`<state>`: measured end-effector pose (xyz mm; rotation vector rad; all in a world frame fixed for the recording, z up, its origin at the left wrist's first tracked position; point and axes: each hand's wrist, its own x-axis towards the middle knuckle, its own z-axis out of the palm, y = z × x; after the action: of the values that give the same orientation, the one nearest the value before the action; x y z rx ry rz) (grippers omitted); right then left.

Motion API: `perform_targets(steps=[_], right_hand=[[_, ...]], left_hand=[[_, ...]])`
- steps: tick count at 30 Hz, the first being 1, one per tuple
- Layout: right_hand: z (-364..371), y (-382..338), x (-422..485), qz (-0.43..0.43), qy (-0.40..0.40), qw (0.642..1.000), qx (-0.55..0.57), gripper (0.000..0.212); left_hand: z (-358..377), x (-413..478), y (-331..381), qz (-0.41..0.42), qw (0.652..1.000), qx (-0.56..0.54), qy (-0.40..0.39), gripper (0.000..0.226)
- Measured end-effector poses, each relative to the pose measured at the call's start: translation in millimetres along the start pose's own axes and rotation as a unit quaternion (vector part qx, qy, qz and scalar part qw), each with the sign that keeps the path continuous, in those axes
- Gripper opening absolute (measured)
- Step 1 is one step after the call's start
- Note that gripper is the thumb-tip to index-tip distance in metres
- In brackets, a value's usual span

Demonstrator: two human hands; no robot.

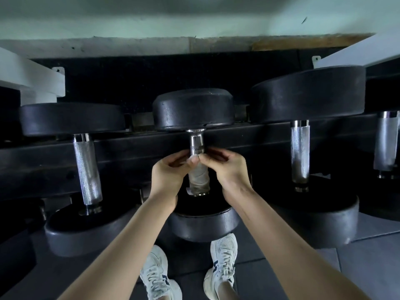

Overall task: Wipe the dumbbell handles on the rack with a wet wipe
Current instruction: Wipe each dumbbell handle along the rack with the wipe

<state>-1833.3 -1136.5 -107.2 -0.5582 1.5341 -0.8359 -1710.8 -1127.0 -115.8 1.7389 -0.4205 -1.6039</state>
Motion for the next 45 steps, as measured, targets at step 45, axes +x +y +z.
perform_targets(steps=[45], right_hand=[[34.4, -14.6, 15.1, -0.009, 0.107, 0.992, -0.072, 0.014]], left_hand=[[29.5, 6.3, 25.9, 0.008, 0.998, -0.040, 0.046, 0.015]])
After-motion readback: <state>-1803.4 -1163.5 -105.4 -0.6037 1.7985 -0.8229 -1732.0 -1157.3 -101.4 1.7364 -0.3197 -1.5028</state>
